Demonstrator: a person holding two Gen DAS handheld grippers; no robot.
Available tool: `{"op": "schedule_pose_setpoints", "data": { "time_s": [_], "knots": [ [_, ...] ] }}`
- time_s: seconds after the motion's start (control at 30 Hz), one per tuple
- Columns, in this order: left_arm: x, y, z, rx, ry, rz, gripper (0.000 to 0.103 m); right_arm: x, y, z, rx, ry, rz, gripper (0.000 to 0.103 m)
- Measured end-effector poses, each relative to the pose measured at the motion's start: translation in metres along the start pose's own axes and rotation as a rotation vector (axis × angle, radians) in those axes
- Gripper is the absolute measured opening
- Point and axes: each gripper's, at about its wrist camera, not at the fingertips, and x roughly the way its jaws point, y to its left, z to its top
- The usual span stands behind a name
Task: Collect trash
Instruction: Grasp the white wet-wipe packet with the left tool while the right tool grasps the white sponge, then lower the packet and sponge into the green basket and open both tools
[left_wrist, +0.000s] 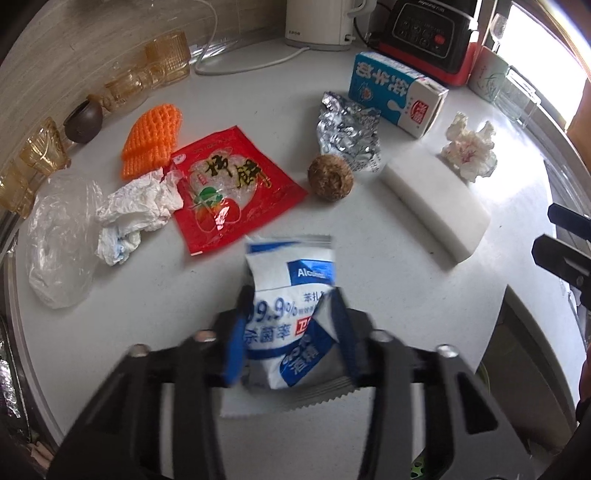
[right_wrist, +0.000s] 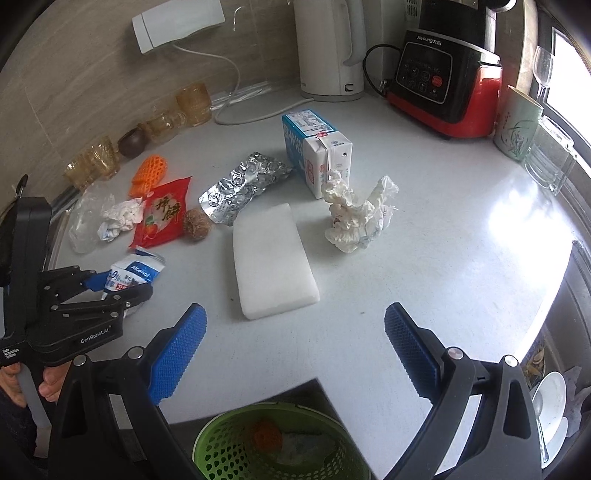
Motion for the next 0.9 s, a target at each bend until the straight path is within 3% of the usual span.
{"op": "schedule_pose_setpoints", "data": {
  "time_s": [0.07,0.67,0.73,0.9],
  "knots": [
    [0.002,0.001,0.000,-0.003,0.008,-0.001,0.018,0.007,0.000,0.004,-0.008,0.007,-0.002,0.097],
    [-0.028,0.024,-0.003,-0.030,-0.047,-0.040,0.016,0.080,0.022,0.029,-0.143,0.097,0.004,0.096],
    [-0.031,0.026,-0.004,-0.037,-0.053,-0.042,0.016,0.083,0.024,0.030,-0.152,0.101,0.007,0.092],
    [-0.034,0.031,-0.008,-0.051,-0.051,-0.051,0.016,0.089,0.027,0.032,-0.162,0.114,0.014,0.064]
  ]
}}
